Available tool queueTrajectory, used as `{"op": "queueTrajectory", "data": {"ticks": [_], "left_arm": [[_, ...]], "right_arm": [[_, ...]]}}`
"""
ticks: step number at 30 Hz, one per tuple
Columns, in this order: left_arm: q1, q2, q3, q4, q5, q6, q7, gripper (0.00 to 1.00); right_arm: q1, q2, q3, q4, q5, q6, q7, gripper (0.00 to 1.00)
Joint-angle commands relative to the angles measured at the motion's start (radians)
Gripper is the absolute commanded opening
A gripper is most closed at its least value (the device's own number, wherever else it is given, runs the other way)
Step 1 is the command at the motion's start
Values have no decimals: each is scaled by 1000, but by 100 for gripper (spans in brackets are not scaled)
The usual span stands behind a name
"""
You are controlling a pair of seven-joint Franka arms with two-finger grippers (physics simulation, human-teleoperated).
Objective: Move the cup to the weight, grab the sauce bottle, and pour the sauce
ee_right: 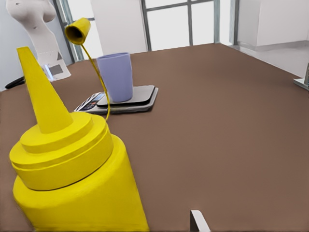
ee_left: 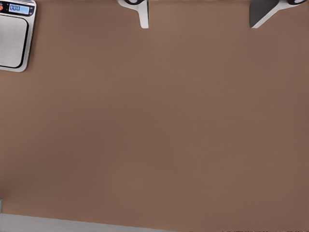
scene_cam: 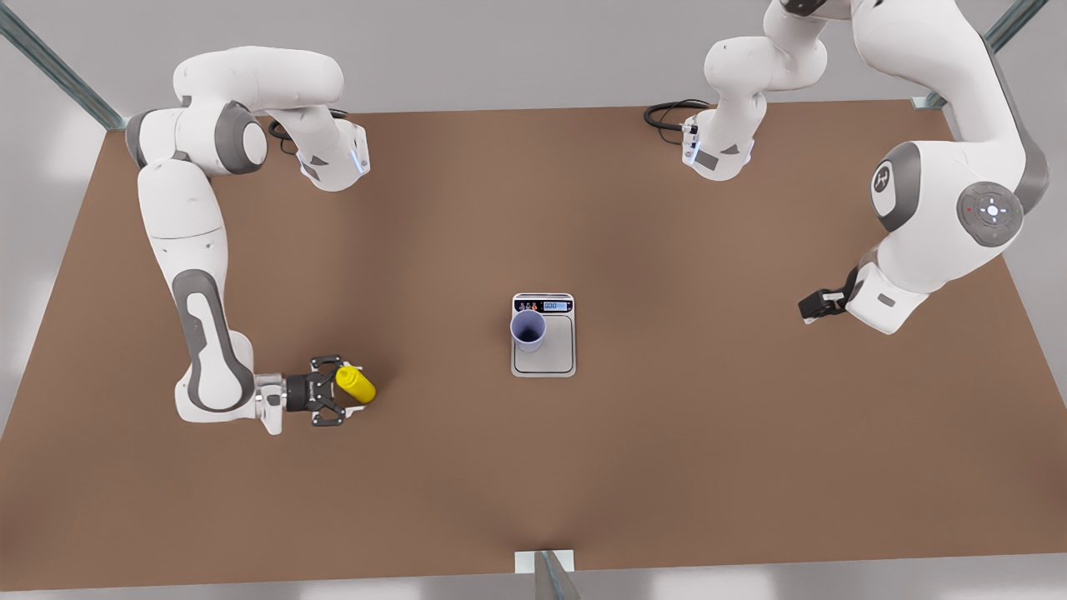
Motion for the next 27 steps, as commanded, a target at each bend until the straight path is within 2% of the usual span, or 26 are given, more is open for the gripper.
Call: {"op": "queueTrajectory", "data": {"ticks": [1,12,19,22,25,27], "left_arm": [[-1,0,0,0,0,0,0,100],[-1,-3,0,6,0,-3,-3,100],[-9,0,0,6,0,-3,-14,100],[-9,1,0,6,0,0,-14,100],[-9,1,0,6,0,3,-14,100],[-9,3,0,6,0,2,-14,100]], "right_arm": [[-2,0,0,-1,0,0,-2,100],[-71,-5,-1,-14,-58,-52,0,100],[-163,-29,-9,16,-226,-114,38,100],[-161,-103,-9,275,-514,-262,570,100],[-97,-190,-6,409,-724,-261,1138,100],[46,-321,-55,375,-891,-252,1509,100]]}}
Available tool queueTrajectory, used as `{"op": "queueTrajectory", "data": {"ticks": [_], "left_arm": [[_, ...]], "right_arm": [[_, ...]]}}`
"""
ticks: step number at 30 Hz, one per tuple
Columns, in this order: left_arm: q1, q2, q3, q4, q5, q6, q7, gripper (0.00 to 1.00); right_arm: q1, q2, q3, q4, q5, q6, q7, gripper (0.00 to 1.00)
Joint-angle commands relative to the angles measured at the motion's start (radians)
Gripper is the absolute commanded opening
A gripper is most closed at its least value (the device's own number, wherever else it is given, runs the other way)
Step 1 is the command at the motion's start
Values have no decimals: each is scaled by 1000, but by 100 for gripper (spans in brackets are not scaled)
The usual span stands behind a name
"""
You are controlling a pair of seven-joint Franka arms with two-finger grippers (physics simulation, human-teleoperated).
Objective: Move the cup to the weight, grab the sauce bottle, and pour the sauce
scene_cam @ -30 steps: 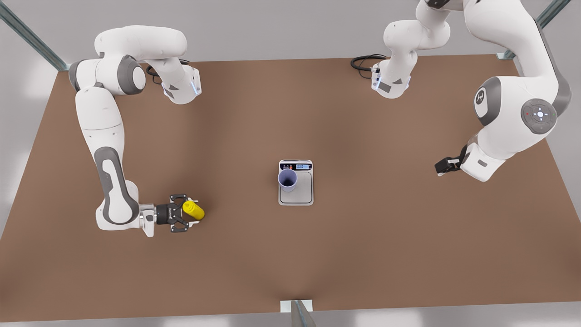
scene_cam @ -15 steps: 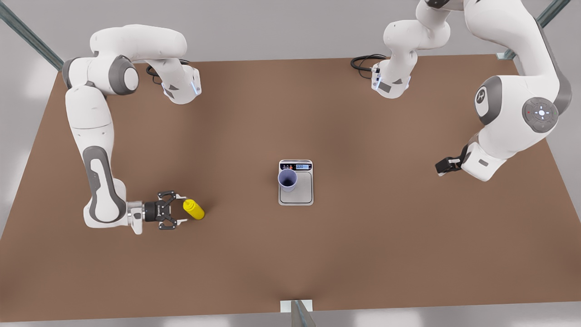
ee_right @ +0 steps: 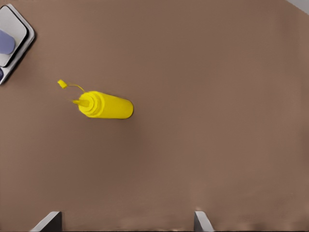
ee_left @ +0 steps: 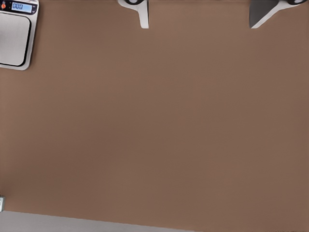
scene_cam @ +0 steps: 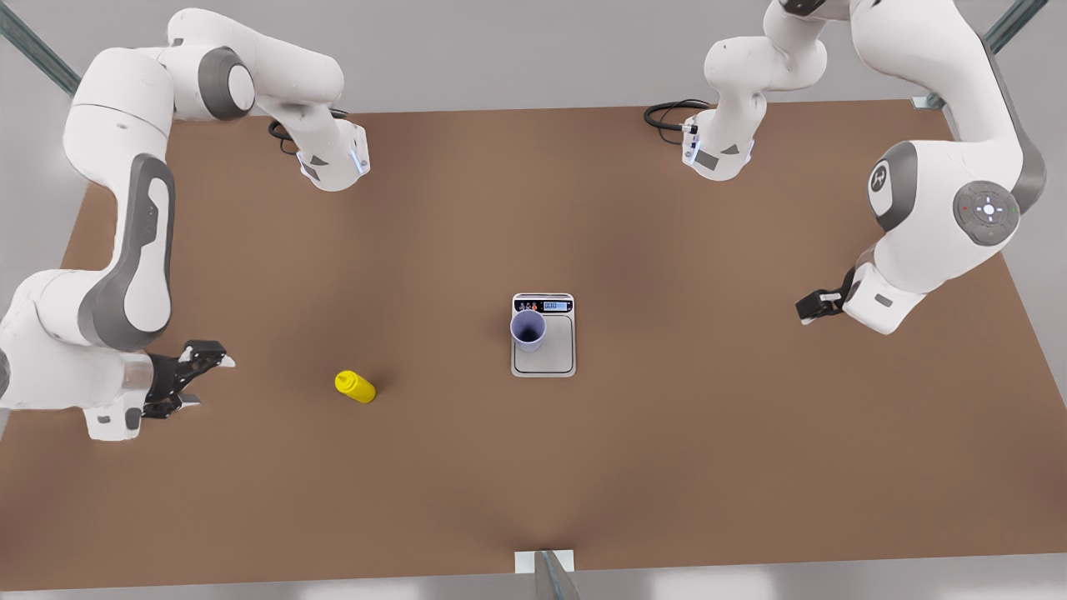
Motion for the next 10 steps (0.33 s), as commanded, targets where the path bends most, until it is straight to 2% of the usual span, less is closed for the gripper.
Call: {"op": "queueTrajectory", "data": {"ticks": [1,2,4,6,7,10], "left_arm": [[0,0,0,0,0,0,0,100],[0,1,0,0,0,-2,3,100],[0,0,0,0,0,-3,3,100],[0,0,0,0,-1,-2,3,100],[-2,1,0,0,0,-3,3,100],[-44,8,0,-2,3,-8,-41,100]], "right_arm": [[18,-24,-15,-26,-1,4,67,100],[51,-110,-19,-125,-4,93,262,100],[99,-205,-19,-203,-56,141,592,100],[110,-260,-19,-230,-67,145,641,100],[108,-311,-17,-296,-67,197,643,100],[110,-318,-15,-310,-65,199,643,100]]}}
